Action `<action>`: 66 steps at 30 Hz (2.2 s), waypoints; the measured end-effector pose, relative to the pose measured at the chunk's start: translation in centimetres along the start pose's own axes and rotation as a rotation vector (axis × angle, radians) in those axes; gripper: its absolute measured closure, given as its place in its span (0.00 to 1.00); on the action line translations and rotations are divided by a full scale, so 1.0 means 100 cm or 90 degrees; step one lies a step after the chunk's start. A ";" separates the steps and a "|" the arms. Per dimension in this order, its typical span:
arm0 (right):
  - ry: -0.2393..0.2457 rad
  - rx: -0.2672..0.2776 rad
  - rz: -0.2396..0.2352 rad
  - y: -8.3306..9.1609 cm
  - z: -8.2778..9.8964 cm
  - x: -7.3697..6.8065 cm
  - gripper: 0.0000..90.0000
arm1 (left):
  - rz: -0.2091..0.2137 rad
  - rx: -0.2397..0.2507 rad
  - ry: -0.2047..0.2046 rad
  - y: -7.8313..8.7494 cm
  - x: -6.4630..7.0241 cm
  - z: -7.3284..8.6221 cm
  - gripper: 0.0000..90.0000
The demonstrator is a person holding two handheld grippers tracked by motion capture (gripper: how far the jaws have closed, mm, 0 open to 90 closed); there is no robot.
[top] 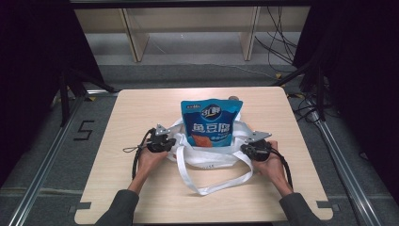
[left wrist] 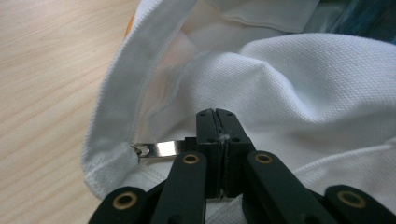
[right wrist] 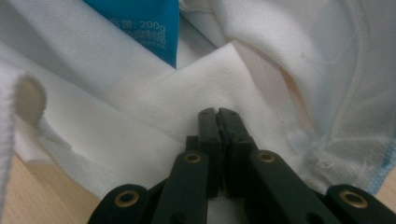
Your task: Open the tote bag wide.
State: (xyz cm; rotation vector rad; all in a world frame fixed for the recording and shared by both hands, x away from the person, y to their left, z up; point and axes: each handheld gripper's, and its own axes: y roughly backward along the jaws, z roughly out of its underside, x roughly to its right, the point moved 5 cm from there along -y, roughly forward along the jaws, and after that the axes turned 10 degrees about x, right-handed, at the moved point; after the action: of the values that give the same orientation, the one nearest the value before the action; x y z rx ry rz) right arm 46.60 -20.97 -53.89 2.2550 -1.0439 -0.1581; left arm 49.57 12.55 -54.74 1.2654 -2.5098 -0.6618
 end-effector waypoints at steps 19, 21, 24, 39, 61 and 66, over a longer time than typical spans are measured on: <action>-0.103 0.134 -0.029 0.048 -0.021 0.003 0.84 | 0.009 0.048 0.042 0.041 0.008 -0.020 0.64; -0.096 0.147 -0.026 0.059 -0.024 0.001 0.81 | 0.004 0.050 0.039 0.051 0.011 -0.022 0.60; -0.089 0.164 -0.032 0.068 -0.027 -0.003 0.74 | 0.002 0.058 0.037 0.061 0.014 -0.023 0.54; -0.132 0.162 -0.012 0.086 -0.015 -0.009 0.49 | 0.046 0.085 0.048 0.094 0.039 -0.024 0.35; -0.131 0.157 -0.006 0.094 -0.005 -0.020 0.41 | 0.072 0.120 0.091 0.120 0.057 0.009 0.22; -0.115 0.155 -0.006 0.094 -0.003 -0.020 0.40 | 0.070 0.118 0.069 0.117 0.064 0.017 0.23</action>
State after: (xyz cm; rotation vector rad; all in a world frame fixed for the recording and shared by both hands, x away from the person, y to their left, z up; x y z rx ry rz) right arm 39.29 -23.89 -48.38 2.5014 -1.2030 -0.2541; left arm 36.99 13.99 -50.23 1.1769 -2.5757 -0.3328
